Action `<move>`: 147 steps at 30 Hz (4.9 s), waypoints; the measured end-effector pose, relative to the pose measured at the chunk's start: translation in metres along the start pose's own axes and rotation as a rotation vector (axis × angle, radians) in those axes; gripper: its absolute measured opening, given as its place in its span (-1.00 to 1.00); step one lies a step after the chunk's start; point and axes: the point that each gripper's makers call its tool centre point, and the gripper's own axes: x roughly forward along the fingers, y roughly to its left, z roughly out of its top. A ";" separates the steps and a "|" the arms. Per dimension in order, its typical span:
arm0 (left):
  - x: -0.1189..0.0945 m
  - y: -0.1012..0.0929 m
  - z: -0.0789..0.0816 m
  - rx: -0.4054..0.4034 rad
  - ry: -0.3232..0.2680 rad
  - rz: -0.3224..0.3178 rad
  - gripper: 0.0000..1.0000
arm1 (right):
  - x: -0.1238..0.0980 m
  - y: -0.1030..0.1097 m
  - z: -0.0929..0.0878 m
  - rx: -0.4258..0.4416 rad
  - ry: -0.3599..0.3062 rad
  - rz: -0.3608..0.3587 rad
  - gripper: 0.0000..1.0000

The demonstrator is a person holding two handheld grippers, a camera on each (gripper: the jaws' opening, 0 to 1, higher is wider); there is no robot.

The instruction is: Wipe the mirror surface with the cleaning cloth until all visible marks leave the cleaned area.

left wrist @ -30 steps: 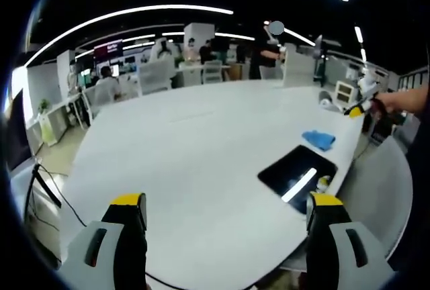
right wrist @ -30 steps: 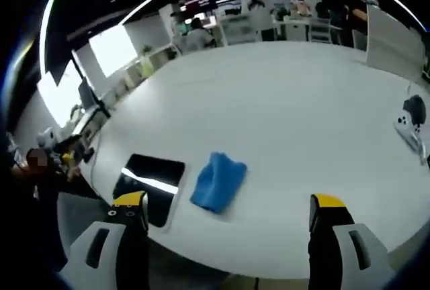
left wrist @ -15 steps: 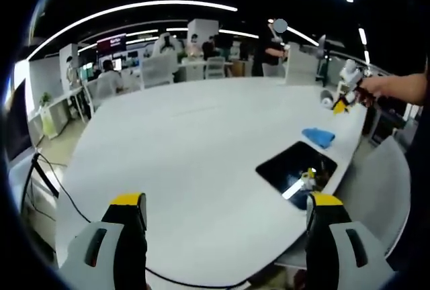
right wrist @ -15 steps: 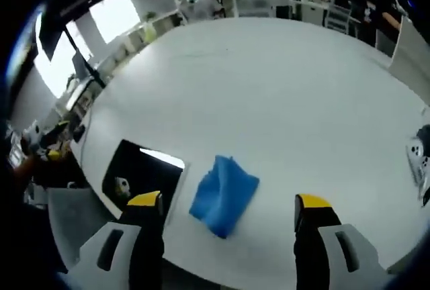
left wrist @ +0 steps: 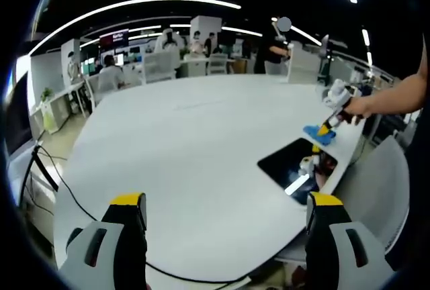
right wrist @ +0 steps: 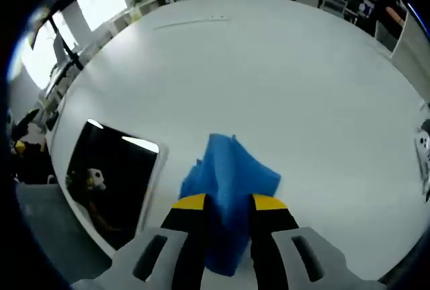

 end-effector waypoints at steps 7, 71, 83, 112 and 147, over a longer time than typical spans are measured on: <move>0.003 0.000 0.002 0.009 -0.006 -0.012 0.99 | -0.001 0.009 -0.004 -0.012 0.040 -0.025 -0.63; -0.007 0.021 0.004 0.023 -0.017 -0.016 0.99 | -0.040 0.039 0.051 0.290 -0.028 0.147 -0.99; -0.004 0.022 0.005 0.027 -0.015 -0.020 0.99 | -0.031 0.056 0.058 0.289 -0.011 0.174 -0.99; -0.010 0.029 -0.001 0.029 0.006 -0.014 0.99 | 0.013 0.111 0.049 0.273 0.075 0.224 -0.99; 0.000 0.029 -0.007 0.038 0.024 -0.048 0.99 | 0.028 0.216 0.081 0.153 0.138 0.269 -1.00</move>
